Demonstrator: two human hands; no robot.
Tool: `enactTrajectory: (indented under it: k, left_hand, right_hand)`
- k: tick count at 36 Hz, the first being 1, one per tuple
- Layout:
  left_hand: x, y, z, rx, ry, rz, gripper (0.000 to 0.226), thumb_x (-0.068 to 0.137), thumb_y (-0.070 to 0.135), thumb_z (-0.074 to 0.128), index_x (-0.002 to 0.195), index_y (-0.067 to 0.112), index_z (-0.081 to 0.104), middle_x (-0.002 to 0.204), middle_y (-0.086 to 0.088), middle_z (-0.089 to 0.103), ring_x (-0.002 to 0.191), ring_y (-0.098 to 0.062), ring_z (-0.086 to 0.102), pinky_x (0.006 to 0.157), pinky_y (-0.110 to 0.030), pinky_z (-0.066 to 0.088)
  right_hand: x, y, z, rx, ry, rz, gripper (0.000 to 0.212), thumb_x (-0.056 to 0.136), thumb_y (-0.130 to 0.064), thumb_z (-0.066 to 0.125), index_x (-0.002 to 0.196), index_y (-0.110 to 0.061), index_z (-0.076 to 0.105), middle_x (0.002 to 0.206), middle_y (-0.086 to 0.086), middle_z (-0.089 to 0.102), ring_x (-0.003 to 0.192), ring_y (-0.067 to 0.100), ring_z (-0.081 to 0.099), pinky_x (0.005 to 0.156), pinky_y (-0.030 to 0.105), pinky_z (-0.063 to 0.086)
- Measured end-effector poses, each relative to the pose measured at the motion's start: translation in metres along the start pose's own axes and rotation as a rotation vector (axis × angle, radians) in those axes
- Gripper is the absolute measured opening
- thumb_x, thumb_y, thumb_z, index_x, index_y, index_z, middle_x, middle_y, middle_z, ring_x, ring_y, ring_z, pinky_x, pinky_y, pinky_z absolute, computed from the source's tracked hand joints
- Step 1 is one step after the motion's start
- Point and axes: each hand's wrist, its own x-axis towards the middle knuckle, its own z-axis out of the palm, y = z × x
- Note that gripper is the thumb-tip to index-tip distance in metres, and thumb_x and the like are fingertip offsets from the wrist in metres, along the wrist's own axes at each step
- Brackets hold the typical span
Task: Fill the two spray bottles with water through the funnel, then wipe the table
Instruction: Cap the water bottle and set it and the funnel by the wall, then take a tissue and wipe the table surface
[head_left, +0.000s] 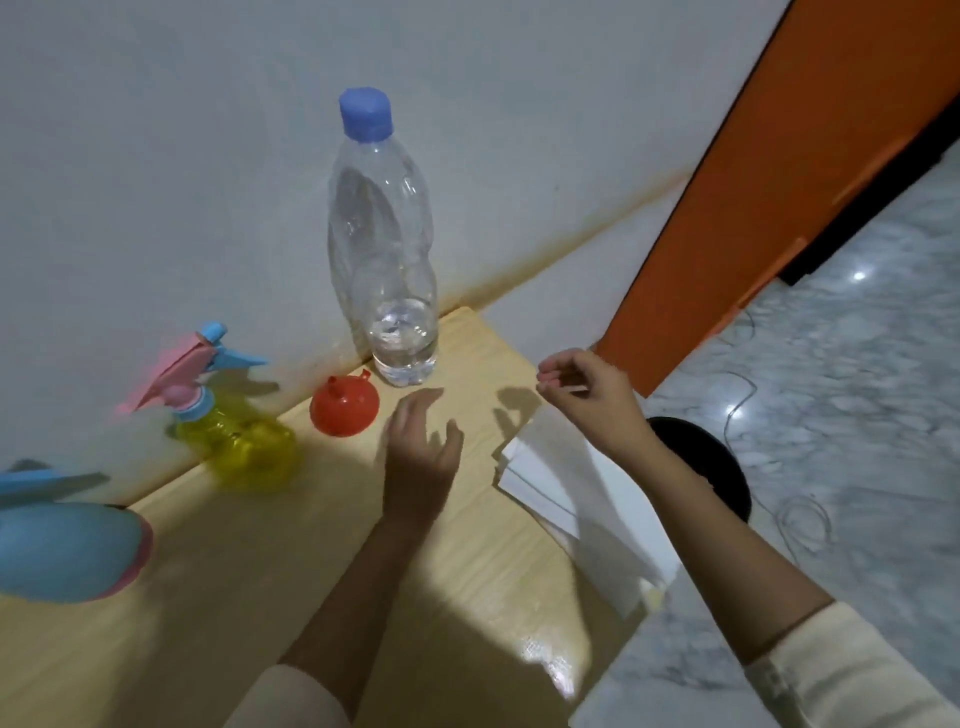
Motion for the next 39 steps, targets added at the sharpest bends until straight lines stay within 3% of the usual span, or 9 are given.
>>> enactTrajectory:
  k: [5,9,11,14,19,24,31,39]
  left_hand:
    - [-0.014,0.019,0.028,-0.004,-0.574,0.158,0.028,0.087,0.014,0.06,0.114,0.011,0.062,0.115,-0.001,0.059,0.108,-0.016,0.056,0.093,-0.025,0.044]
    - [-0.022,0.027,0.04,0.062,-0.759,0.274,0.032,0.089,0.022,0.062,0.12,0.015,0.059,0.121,0.005,0.058,0.114,-0.007,0.048,0.094,-0.014,0.034]
    - [-0.024,0.028,0.043,0.11,-0.81,0.305,0.035,0.089,0.025,0.063,0.122,0.016,0.058,0.122,0.007,0.056,0.115,-0.005,0.044,0.096,-0.015,0.033]
    - [-0.026,0.03,0.049,0.156,-0.852,0.341,0.035,0.088,0.023,0.064,0.121,0.014,0.058,0.12,0.004,0.056,0.116,-0.009,0.043,0.092,-0.014,0.032]
    - [-0.026,0.035,0.057,0.209,-0.872,0.393,0.023,0.088,0.019,0.061,0.111,0.016,0.063,0.109,0.005,0.054,0.111,-0.009,0.042,0.079,-0.012,0.03]
    - [-0.018,0.038,0.057,0.211,-0.805,0.428,0.015,0.089,0.018,0.058,0.102,0.015,0.065,0.103,0.007,0.055,0.106,-0.011,0.044,0.086,-0.03,0.042]
    - [0.006,0.054,0.052,0.285,-0.754,0.529,0.017,0.09,0.019,0.059,0.104,0.01,0.066,0.106,-0.002,0.061,0.104,-0.022,0.049,0.089,-0.031,0.039]
    - [0.03,0.083,0.045,0.251,-0.688,0.582,0.02,0.092,0.019,0.058,0.104,0.007,0.069,0.102,-0.007,0.067,0.101,-0.024,0.054,0.086,-0.034,0.042]
  right_hand:
    - [-0.056,0.041,-0.017,-0.204,-0.059,0.14,0.008,0.082,-0.012,0.07,0.085,-0.016,0.063,0.083,-0.002,0.066,0.076,0.012,0.062,0.071,0.021,0.048]
    - [-0.088,0.06,-0.023,-0.369,-0.114,0.183,0.017,0.076,-0.023,0.076,0.089,-0.019,0.064,0.083,-0.006,0.062,0.076,0.011,0.058,0.067,0.017,0.043]
    - [-0.098,0.066,-0.024,-0.453,-0.136,0.202,0.027,0.074,-0.03,0.078,0.096,-0.019,0.066,0.088,-0.006,0.06,0.079,0.011,0.055,0.072,0.021,0.045]
    - [-0.107,0.071,-0.023,-0.546,-0.101,0.22,0.029,0.075,-0.031,0.076,0.098,-0.017,0.068,0.094,-0.002,0.06,0.085,0.014,0.055,0.078,0.031,0.048]
    - [-0.112,0.07,-0.023,-0.51,-0.013,0.275,0.009,0.083,-0.019,0.063,0.088,-0.015,0.07,0.093,0.001,0.064,0.087,0.021,0.06,0.079,0.038,0.05]
    - [-0.113,0.063,-0.037,-0.417,0.044,0.257,0.012,0.086,-0.019,0.06,0.092,-0.016,0.071,0.086,-0.001,0.066,0.087,0.018,0.062,0.077,0.038,0.052]
    - [-0.109,0.049,-0.063,-0.417,0.127,0.215,0.011,0.085,-0.02,0.061,0.09,-0.019,0.071,0.091,-0.001,0.072,0.088,0.016,0.064,0.079,0.042,0.053]
    - [-0.098,0.021,-0.086,-0.418,0.267,0.14,0.014,0.088,-0.018,0.061,0.095,-0.018,0.073,0.091,0.001,0.072,0.088,0.017,0.065,0.077,0.037,0.054]
